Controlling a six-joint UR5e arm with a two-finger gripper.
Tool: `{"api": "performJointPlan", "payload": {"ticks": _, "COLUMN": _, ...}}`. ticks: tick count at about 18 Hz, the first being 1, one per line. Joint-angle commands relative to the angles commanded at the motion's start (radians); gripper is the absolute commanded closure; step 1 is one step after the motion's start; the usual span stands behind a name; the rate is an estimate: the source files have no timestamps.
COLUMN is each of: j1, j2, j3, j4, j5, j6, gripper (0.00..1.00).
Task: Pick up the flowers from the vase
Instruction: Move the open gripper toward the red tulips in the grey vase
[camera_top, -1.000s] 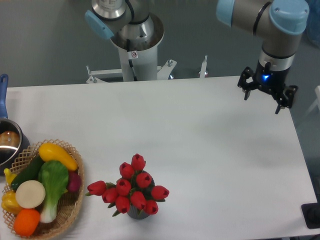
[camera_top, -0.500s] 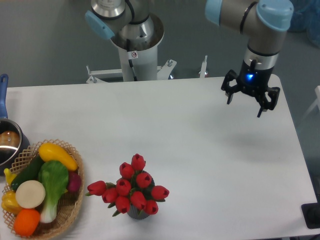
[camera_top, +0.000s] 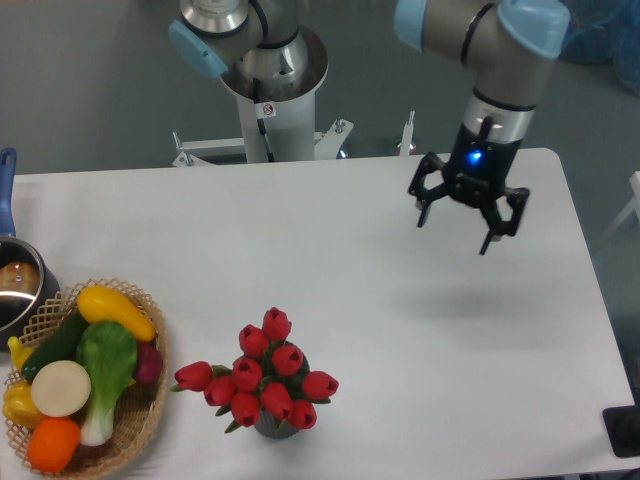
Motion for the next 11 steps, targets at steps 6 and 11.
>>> {"api": "performJointPlan", "payload": {"ticks": 6, "j1": -0.089, "j2": -0.031, "j3": -0.005, "j4": 0.087, "j5": -0.063, "j6": -0.049, "gripper": 0.0}}
{"api": "performJointPlan", "payload": {"ticks": 11, "j1": -0.117, "j2": -0.04, "j3": -0.011, "j4": 0.153, "j5": -0.124, "j6": -0.132, "gripper": 0.0}}
